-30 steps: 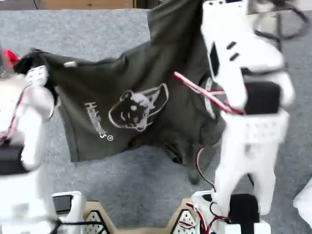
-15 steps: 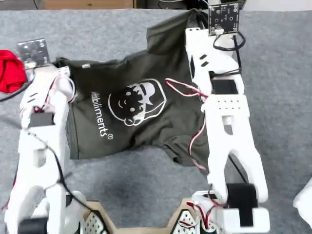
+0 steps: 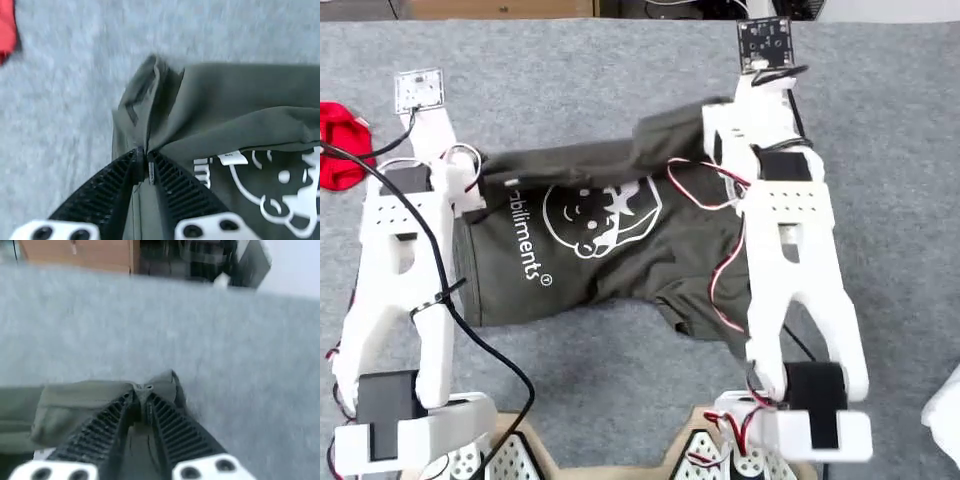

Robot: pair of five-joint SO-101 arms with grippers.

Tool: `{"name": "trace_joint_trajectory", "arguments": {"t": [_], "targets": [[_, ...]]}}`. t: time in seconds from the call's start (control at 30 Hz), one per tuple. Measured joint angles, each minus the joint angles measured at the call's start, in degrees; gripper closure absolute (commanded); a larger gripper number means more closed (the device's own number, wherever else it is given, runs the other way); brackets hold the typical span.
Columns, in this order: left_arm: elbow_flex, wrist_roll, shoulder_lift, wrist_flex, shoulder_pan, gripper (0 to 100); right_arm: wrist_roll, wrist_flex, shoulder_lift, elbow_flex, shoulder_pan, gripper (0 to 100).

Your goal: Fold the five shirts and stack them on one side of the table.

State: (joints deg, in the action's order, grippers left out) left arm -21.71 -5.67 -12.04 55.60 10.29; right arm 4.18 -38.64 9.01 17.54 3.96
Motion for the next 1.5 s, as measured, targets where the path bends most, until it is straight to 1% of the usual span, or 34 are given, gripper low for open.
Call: {"name": "trace_joint_trajectory", "arguments": {"t": [0.13,0.23,0.33,0.43,0.6,0.7,0.8,0.9,1.03,1.1,1.2,1.4,1.5], "targets": [[1.41,0.00,0.00,7.38,-0.09,98,-3.87,-10.64,5.27,0.00,0.00,99.4],[1.41,-0.44,0.00,12.48,-1.67,98,-5.10,-18.81,9.05,0.00,0.00,99.4],[-0.26,-0.35,0.00,15.65,-3.43,98,-5.80,-22.86,13.54,1.49,-0.88,99.4],[-3.87,-0.53,-2.46,16.44,-5.10,98,-5.80,-23.82,18.11,5.10,-1.93,99.4],[-11.16,-0.44,-13.19,16.26,-7.74,98,-5.80,-24.00,26.55,14.07,-2.02,99.4],[-15.74,-0.44,-19.60,14.68,-8.18,98,-5.80,-24.00,30.77,19.78,-2.02,99.4],[-19.25,-0.35,-23.65,14.42,-8.18,98,-5.80,-24.00,33.67,23.65,-3.60,99.4],[-21.19,-0.53,-24.88,14.42,-7.65,98,-5.80,-23.47,34.73,26.02,-6.77,99.4],[-21.27,-0.53,-24.97,14.42,-4.31,98,-6.15,-23.30,34.81,26.37,-11.96,99.4],[-21.36,-0.53,-24.97,14.42,-2.90,98,-8.62,-23.38,34.90,26.37,-13.54,99.5],[-21.71,-2.99,-25.05,14.86,-0.70,98,-11.52,-24.97,35.08,26.37,-15.12,99.5],[-23.38,-4.04,-25.05,15.03,-0.44,98,-12.48,-25.93,35.08,26.37,-18.81,99.5],[-25.23,-4.40,-25.05,15.03,-0.44,98,-14.95,-27.25,35.08,26.55,-20.75,99.5]]}}
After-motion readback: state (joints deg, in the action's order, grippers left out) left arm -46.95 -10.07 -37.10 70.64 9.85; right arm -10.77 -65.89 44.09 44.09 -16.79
